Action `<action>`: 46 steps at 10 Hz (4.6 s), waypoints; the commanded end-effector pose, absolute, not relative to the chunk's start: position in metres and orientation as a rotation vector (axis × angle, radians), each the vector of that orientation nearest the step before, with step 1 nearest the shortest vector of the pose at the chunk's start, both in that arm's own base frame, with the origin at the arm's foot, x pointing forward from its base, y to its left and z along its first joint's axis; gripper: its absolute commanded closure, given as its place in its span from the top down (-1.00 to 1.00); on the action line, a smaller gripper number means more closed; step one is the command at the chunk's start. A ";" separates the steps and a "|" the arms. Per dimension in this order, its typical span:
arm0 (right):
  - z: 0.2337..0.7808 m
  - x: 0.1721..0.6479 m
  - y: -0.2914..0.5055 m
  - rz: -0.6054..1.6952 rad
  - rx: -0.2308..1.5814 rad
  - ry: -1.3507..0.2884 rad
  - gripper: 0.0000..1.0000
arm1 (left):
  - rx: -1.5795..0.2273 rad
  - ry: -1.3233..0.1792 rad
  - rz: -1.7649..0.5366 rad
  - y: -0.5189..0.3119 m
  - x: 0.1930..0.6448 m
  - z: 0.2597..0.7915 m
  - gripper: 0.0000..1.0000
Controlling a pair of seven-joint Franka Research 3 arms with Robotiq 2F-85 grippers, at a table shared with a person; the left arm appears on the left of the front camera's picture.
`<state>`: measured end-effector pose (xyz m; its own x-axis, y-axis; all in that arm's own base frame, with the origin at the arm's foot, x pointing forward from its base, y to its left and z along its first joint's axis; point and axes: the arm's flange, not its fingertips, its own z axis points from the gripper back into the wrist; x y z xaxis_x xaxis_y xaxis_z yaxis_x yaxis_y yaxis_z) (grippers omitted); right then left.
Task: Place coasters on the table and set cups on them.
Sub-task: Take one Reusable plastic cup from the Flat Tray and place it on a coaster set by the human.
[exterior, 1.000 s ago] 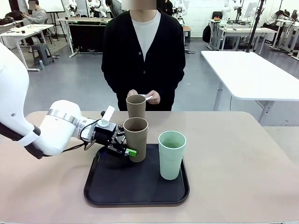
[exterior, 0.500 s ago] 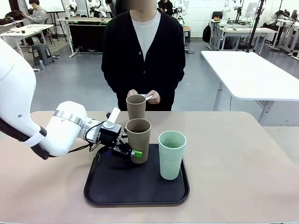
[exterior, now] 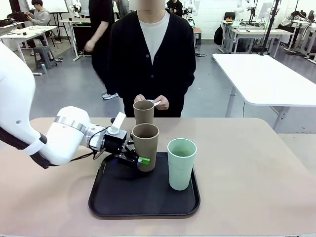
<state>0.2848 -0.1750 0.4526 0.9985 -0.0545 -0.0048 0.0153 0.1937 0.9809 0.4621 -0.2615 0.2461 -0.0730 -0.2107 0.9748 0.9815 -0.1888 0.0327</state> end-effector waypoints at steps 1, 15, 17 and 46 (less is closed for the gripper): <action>0.453 0.284 -0.176 -0.044 1.383 -0.037 1.00 | -1.200 -1.108 -1.383 -0.219 0.436 0.317 0.03; 0.453 0.284 -0.176 -0.044 1.383 -0.037 1.00 | -1.090 -1.198 -1.286 -0.122 0.404 0.442 0.66; 0.453 0.284 -0.176 -0.044 1.383 -0.037 1.00 | -1.008 -1.288 -1.258 -0.059 0.459 0.435 0.66; 0.453 0.284 -0.176 -0.044 1.383 -0.037 1.00 | -0.904 -1.241 -1.034 0.132 0.532 0.307 0.66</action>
